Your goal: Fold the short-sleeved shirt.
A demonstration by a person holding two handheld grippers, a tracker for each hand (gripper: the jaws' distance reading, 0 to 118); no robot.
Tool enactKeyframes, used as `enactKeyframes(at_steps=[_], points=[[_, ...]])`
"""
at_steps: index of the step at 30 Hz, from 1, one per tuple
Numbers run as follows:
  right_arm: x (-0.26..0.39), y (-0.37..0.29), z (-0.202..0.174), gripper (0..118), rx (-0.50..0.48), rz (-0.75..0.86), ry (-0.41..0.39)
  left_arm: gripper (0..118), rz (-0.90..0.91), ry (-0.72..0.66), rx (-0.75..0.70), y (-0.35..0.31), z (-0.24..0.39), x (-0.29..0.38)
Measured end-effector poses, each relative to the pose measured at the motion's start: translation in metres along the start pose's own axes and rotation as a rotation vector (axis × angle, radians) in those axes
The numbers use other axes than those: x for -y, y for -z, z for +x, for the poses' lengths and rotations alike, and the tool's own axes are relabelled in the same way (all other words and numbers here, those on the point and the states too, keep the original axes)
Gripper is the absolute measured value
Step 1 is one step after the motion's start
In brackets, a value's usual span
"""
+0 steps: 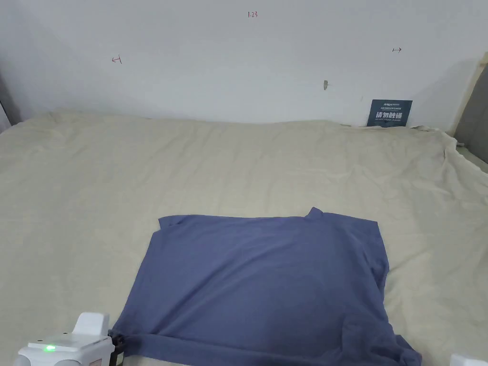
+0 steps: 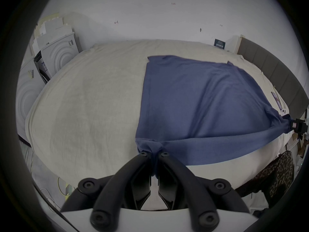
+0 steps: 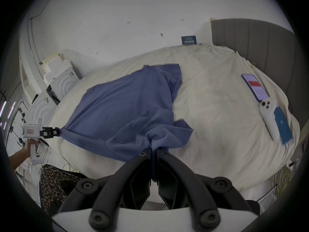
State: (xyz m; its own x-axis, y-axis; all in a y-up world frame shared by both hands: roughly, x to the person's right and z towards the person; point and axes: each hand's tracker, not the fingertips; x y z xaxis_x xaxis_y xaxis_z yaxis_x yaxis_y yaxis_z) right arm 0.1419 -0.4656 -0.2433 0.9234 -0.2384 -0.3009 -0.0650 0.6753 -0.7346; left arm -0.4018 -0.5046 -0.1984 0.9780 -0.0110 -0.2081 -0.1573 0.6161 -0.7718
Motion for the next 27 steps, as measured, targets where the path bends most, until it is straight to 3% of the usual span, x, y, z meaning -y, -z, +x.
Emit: enactKeyframes(at_steps=[8,11,13,15,16,17,20,27], points=[[0.029,0.042,0.024,3,0.068,-0.097,0.088,4,-0.015,0.013,-0.036,0.011,0.01,0.017],[0.031,0.045,0.034,4,0.072,-0.087,0.11,18,-0.022,-0.016,-0.041,0.009,0.01,0.014],[0.025,0.039,0.03,24,0.086,-0.089,0.082,47,-0.042,-0.074,-0.045,0.005,0.008,0.009],[0.016,0.028,0.024,70,0.115,-0.082,0.032,86,-0.039,-0.129,-0.021,-0.005,0.007,0.003],[0.009,0.021,0.021,81,0.107,-0.063,0.008,96,-0.012,-0.16,-0.009,-0.01,0.005,0.0],[0.002,0.013,0.018,85,0.097,-0.03,-0.01,101,0.025,-0.185,0.001,-0.019,0.005,-0.003],[-0.025,-0.014,0.009,85,0.072,0.073,-0.07,103,0.155,-0.235,0.032,-0.053,0.009,-0.021],[-0.079,-0.072,-0.025,85,0.119,0.35,-0.124,102,0.367,-0.152,-0.021,-0.112,0.026,-0.064]])
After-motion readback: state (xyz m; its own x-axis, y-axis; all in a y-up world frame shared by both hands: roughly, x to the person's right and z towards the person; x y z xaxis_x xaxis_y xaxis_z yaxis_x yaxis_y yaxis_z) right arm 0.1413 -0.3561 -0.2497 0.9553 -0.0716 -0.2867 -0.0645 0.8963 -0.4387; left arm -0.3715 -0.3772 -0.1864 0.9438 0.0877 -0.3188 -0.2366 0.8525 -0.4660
